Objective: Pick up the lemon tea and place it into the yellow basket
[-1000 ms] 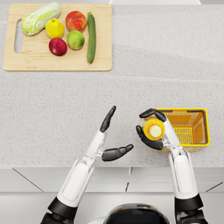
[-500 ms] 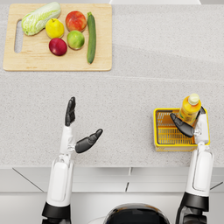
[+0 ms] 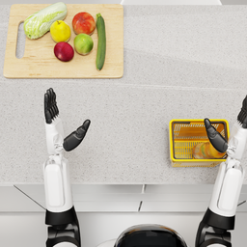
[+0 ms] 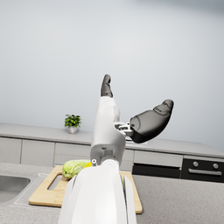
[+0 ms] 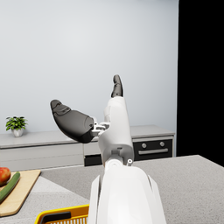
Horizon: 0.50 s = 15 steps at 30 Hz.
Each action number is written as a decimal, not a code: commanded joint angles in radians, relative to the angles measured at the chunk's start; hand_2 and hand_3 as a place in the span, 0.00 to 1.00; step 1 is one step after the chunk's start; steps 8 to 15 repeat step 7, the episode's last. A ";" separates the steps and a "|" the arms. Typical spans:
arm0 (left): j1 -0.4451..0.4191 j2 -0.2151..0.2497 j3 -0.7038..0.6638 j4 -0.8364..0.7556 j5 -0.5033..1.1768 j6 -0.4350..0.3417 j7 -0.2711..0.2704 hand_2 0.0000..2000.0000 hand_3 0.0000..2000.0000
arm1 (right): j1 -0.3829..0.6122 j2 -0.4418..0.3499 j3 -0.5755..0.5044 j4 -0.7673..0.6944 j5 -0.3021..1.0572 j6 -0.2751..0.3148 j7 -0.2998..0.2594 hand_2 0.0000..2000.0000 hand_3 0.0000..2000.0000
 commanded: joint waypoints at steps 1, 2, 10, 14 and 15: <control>-0.001 0.000 -0.004 0.001 0.000 0.000 0.000 0.00 0.00 | 0.000 0.000 -0.003 0.001 0.000 0.000 0.001 0.00 0.00; -0.001 0.001 -0.007 0.001 0.000 0.000 0.000 0.00 0.00 | -0.001 0.000 -0.004 0.002 0.000 0.000 0.001 0.00 0.00; -0.002 0.001 -0.014 0.002 0.000 0.000 0.000 0.00 0.00 | -0.001 0.000 -0.008 0.004 0.000 -0.001 0.002 0.00 0.00; -0.002 0.001 -0.014 0.002 0.000 0.000 0.000 0.00 0.00 | -0.001 0.000 -0.008 0.004 0.000 -0.001 0.002 0.00 0.00; -0.002 0.001 -0.014 0.002 0.000 0.000 0.000 0.00 0.00 | -0.001 0.000 -0.008 0.004 0.000 -0.001 0.002 0.00 0.00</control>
